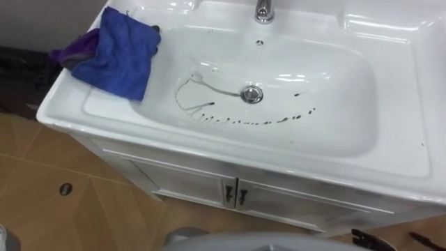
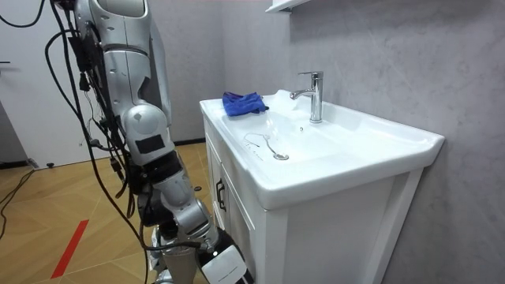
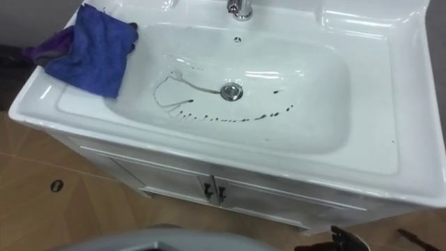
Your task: Wipe basin
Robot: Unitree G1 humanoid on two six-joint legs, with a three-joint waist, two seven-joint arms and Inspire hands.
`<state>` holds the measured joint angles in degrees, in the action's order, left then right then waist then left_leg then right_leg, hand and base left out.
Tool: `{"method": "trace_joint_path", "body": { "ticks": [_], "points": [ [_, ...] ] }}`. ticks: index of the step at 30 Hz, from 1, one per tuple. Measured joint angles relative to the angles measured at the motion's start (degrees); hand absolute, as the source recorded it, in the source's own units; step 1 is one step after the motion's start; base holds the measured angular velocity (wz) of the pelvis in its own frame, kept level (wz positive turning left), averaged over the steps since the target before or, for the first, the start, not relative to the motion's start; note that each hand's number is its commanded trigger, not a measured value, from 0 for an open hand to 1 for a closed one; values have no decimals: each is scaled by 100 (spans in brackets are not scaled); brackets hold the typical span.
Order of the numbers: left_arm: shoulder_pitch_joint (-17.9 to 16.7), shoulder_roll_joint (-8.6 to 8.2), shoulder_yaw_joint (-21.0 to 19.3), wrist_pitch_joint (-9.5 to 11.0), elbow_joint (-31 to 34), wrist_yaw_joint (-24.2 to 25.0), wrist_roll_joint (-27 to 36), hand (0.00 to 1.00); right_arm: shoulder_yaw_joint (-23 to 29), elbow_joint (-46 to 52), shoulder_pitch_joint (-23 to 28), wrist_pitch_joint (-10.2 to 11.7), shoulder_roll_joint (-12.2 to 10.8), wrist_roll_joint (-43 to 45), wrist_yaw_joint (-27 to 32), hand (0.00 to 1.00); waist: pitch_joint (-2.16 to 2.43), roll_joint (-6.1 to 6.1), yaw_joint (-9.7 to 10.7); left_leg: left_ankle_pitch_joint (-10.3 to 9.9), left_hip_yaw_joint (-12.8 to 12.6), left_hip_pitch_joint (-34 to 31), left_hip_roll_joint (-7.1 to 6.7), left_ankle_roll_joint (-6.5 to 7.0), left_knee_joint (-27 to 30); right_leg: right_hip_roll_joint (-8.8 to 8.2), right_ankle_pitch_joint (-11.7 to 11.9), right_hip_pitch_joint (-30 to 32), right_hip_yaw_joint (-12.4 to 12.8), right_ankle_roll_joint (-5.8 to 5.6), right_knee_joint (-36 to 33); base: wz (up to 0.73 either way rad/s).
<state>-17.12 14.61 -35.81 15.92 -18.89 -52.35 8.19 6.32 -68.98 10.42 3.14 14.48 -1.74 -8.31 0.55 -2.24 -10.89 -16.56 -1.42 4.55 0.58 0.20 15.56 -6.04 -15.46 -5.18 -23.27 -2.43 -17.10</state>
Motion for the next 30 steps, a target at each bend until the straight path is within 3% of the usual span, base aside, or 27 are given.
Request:
{"method": "trace_joint_path", "body": {
  "ticks": [10, 13, 18, 27, 30],
  "points": [
    [34, 9, 8, 16, 688, -194, -172, 0, -5, 55, 37, 8, 1, -59, -42, 0, -26, -41, 290, 0, -85, 5, -6, 0, 12, -22, -48, 102, 143, 16, -152, -5],
    [142, 10, 15, 81, 713, -310, -465, 0, -12, 51, 34, 93, -2, -116, -42, 0, -51, -49, 309, 0, -109, 14, -5, 0, 11, -11, -48, 107, 226, 16, -157, -6],
    [154, 11, 51, 116, 720, -337, -801, 0, -17, 50, 84, 115, -4, -231, -43, 0, -55, -54, 353, 0, -155, 47, 1, 0, 1, 1, -47, 126, 305, 18, -156, -6],
    [174, 10, 358, 115, 951, -254, -904, 0, -52, 38, 88, 106, -3, -238, -102, 0, -63, -91, 458, -1, -190, 106, -2, 1, -16, 18, -46, 124, 443, 19, -160, -4],
    [176, 12, 636, 114, 1105, -90, -902, 0, -53, 38, 77, 103, -9, -373, -140, 0, -71, -95, 532, -1, -162, 104, -7, 1, -19, 19, -44, 107, 437, 21, -150, 3]
  ]
}}
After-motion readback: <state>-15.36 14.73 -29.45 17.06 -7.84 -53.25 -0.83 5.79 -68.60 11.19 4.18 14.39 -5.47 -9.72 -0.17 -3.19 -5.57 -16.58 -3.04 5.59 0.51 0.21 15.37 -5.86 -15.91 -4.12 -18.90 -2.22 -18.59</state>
